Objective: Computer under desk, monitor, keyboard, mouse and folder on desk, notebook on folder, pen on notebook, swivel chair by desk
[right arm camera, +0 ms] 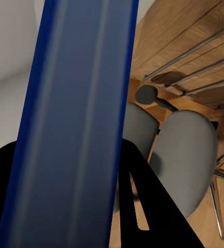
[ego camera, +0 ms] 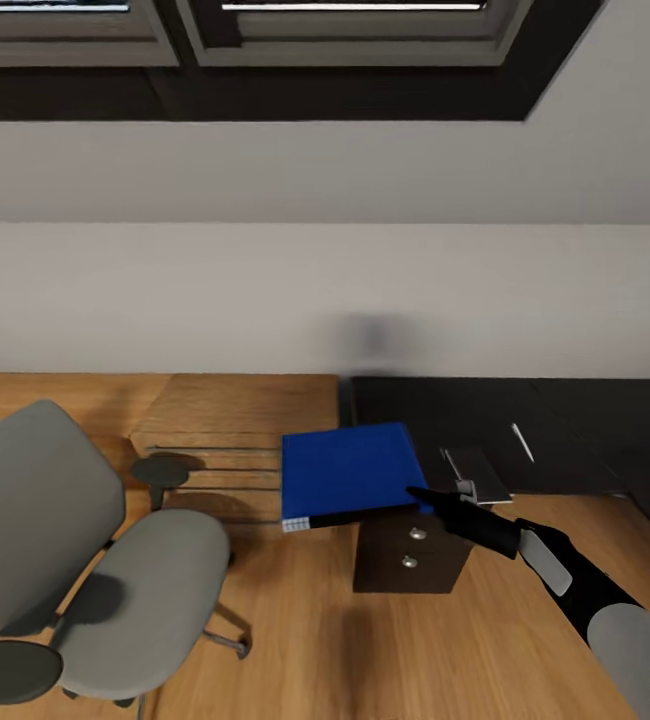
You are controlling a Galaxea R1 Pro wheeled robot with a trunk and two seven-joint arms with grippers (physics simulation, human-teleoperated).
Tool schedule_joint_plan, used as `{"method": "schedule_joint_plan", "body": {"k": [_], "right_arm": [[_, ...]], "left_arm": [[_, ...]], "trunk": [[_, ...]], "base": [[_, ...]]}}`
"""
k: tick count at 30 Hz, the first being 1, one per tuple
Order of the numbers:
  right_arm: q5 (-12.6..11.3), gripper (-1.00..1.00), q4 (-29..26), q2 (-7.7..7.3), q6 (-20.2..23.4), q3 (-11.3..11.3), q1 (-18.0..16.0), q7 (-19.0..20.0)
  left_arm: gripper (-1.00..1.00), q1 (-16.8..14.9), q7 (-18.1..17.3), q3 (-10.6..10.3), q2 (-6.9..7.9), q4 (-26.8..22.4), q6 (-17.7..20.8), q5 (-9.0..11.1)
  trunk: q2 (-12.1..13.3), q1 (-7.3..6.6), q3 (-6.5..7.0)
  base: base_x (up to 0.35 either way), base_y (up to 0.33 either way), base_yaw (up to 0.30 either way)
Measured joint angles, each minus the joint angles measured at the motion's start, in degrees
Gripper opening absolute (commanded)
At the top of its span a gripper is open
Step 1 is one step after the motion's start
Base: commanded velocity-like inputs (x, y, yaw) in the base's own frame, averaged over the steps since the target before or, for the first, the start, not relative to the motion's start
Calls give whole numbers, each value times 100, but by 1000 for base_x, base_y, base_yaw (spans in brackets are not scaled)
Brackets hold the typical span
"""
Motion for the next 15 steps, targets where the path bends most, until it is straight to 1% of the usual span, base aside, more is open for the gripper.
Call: {"method": "schedule_joint_plan", "body": {"k": [5,9,12,15], "right_arm": [[2,-100,5,-3,-5,-1,0,0],[2,-100,8,-3,-8,-1,0,0],[-1,-100,10,-2,-12,3,-1,0],[0,-100,14,4,-14,5,-2,0]], "left_arm": [[100,1,-23,-1,1,277,-10,-1],[100,1,-29,2,-2,332,-14,-5],[100,2,-32,4,-1,349,-16,-1],[100,1,-31,5,1,355,-15,1]], "trunk": [[0,0,0],[0,0,0],[0,0,0],[0,0,0]], "base": [[0,0,-251],[0,0,-224],[0,-14,-94],[0,-147,-32]]}}
